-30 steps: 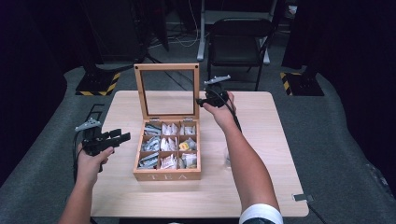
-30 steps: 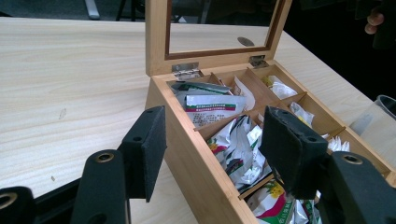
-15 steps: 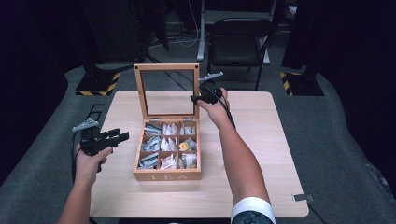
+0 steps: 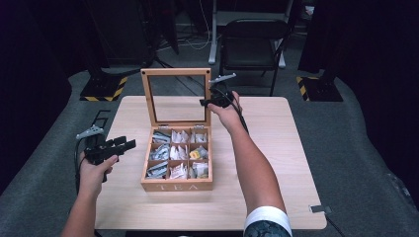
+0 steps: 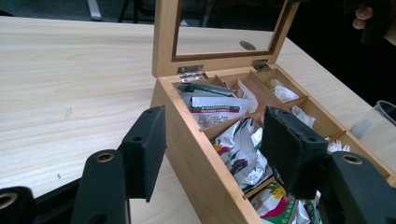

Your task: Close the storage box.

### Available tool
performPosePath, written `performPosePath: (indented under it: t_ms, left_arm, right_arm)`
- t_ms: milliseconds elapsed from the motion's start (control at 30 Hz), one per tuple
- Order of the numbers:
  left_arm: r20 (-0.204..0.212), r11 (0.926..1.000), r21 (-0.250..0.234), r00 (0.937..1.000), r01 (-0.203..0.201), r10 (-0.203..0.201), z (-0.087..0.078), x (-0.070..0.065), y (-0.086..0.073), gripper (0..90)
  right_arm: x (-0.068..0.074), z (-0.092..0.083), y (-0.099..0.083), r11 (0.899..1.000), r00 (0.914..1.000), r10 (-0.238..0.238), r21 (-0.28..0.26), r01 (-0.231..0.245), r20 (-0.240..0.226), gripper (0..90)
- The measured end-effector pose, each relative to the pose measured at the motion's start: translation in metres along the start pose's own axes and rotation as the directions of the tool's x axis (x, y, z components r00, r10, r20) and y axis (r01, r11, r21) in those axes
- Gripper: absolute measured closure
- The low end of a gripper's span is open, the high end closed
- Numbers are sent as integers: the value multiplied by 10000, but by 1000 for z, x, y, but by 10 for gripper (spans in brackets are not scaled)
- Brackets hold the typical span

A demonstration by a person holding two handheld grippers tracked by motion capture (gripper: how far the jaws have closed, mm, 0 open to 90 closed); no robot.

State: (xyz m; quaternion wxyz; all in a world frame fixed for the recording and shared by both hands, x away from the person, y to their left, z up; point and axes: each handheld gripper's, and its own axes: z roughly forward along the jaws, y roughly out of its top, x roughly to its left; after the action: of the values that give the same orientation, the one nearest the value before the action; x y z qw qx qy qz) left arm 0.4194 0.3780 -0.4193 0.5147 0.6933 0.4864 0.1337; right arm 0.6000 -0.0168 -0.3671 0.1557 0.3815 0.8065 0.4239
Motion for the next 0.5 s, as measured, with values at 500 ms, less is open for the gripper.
performPosePath:
  t_ms: [500]
  left_arm:
    - [-78,10000,13,10000,-22,22,5,-2,5,407]
  right_arm:
    - [3,-16,-8,9978,9973,-646,-199,639,-360,640]
